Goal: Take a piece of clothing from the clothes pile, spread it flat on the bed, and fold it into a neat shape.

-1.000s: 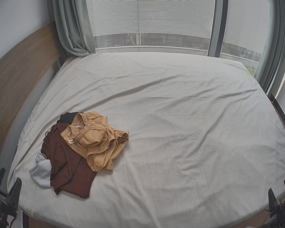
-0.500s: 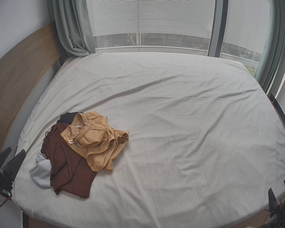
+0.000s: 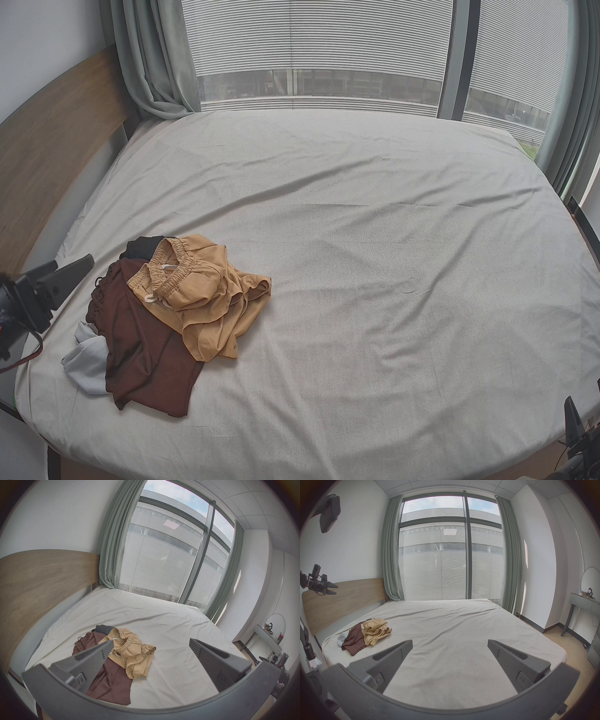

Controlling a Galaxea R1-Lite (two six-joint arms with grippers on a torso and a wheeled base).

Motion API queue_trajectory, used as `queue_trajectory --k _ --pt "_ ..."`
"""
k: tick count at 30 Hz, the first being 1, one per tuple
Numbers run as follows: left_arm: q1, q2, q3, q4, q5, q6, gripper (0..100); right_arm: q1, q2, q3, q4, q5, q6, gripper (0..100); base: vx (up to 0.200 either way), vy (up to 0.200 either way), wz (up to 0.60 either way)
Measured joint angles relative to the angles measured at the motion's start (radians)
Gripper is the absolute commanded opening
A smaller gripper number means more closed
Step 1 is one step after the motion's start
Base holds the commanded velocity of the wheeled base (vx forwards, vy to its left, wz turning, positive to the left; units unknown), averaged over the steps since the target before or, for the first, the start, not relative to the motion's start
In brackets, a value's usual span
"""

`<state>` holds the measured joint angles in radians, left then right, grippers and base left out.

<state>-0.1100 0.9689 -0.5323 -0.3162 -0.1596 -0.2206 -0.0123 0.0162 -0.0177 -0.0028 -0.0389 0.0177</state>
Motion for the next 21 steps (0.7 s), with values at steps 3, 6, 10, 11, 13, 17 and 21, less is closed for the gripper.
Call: queue_trajectory --k 3,6,10,11,13,17,21 --pt "0.001 0.055 -0.033 -0.008 -0.023 0.0 100 0.0 0.0 0.0 0.0 0.0 0.0 100 0.0 0.0 0.0" --pt "0.002 0.107 -0.064 -0.023 -0.045 0.0 100 0.0 0.0 0.0 0.0 0.001 -0.001 100 0.0 0.0 0.0" --pt "0.005 0.171 -0.088 -0.061 -0.081 -0.001 100 0.0 0.0 0.0 0.0 0.001 -0.001 100 0.0 0.0 0.0" --pt "0.007 0.182 -0.091 -0.067 -0.086 -0.001 100 0.0 0.0 0.0 0.0 0.001 -0.001 100 0.0 0.0 0.0" --pt "0.013 0.212 -0.099 -0.084 -0.098 0.0 100 0.0 0.0 0.0 0.0 0.001 -0.001 100 0.0 0.0 0.0" --pt "0.026 0.27 -0.116 -0.112 -0.127 0.0 100 0.0 0.0 0.0 0.0 0.002 -0.001 100 0.0 0.0 0.0" --pt "0.053 0.327 -0.123 -0.141 -0.173 0.0 100 -0.001 0.0 0.0 0.0 0.002 -0.001 100 0.0 0.0 0.0"
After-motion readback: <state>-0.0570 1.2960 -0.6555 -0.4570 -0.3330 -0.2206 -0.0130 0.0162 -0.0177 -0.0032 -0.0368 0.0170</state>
